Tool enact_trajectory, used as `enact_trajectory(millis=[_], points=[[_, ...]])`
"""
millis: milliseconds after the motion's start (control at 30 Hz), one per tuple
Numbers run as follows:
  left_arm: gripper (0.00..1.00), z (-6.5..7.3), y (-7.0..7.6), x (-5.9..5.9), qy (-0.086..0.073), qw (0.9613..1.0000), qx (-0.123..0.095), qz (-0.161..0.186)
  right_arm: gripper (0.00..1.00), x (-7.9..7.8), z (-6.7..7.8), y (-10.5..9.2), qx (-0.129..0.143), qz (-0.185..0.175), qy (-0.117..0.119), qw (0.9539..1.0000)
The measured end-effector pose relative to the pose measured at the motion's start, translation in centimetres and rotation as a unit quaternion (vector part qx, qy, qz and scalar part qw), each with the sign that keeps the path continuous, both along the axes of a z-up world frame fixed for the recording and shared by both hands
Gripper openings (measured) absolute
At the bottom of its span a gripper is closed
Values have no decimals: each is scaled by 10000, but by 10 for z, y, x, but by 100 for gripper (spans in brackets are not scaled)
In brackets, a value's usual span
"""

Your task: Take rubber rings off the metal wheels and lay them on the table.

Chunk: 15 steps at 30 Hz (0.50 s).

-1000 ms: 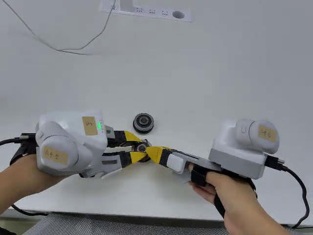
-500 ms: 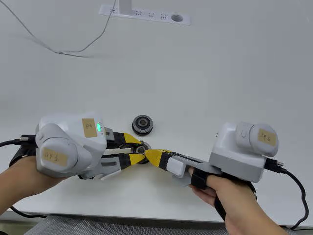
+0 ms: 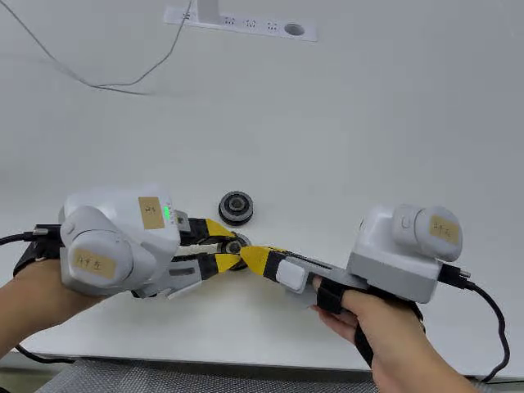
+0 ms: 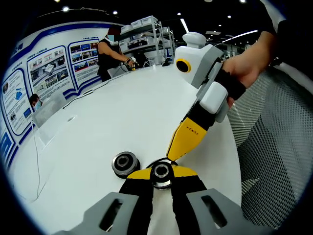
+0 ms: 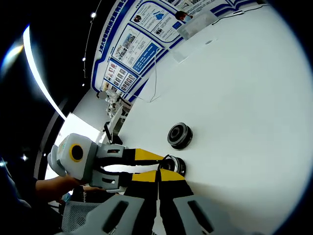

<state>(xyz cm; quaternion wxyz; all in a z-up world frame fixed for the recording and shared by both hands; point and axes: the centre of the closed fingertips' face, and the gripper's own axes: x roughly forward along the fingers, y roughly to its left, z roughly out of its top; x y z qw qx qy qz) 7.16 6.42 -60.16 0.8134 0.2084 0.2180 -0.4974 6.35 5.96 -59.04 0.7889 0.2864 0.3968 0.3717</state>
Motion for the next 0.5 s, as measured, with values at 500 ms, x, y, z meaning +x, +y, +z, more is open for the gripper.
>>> enact_trajectory(millis=[500], points=[[14,8,5,-2,122,9998,121,-79,1,2,0,5,86,-43,126,9999]])
